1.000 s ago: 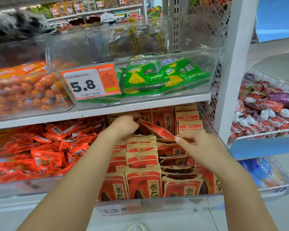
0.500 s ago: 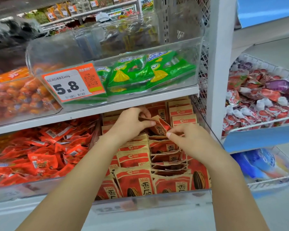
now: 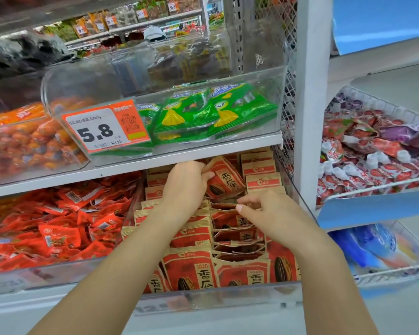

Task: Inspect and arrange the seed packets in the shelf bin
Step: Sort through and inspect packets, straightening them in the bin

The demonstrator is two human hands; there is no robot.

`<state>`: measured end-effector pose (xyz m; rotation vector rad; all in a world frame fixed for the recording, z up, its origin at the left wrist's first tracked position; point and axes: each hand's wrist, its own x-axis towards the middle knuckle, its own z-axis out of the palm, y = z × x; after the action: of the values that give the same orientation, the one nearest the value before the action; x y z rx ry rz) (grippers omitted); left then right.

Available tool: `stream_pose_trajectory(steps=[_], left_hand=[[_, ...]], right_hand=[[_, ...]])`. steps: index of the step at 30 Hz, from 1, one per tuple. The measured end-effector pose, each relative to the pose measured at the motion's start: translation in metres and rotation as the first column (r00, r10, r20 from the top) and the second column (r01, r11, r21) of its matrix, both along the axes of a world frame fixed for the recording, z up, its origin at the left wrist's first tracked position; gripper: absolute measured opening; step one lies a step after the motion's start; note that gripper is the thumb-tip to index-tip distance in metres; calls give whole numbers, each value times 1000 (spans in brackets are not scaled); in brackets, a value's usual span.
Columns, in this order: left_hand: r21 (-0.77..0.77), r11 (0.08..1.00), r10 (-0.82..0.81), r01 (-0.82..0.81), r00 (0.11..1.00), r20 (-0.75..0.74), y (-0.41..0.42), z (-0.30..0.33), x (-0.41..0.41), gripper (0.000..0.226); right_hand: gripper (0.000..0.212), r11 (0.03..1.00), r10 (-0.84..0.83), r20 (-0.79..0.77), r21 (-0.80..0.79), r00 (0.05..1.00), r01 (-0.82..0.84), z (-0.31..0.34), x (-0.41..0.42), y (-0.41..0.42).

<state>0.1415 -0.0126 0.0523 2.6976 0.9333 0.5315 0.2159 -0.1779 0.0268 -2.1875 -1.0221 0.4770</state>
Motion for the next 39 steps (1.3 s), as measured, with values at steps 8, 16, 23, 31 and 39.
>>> stream_pose_trajectory(steps=[8,16,23,31,39], left_hand=[[372,918,-79,138,982,-171,-12,-9,-14,22],[241,959,-103,150,975,-199,-6,-11,4,25],[153,981,-60,121,933,-355,4,-4,38,16],[-90,996,-17,-17,930,-367,13,-22,60,40],[-2,987,156,-163,951,-268,9,-16,54,36]], right_hand=[[34,1000,0,-2,-17,1000,0,-1,-2,4],[33,1000,-4,20,-21,1000,4,-2,-1,6],[33,1000,-2,26,-31,1000,3,2,-3,6],[37,1000,0,30,-20,1000,0,0,-3,4],[39,1000,15,22,-25,1000,-15,1,-3,4]])
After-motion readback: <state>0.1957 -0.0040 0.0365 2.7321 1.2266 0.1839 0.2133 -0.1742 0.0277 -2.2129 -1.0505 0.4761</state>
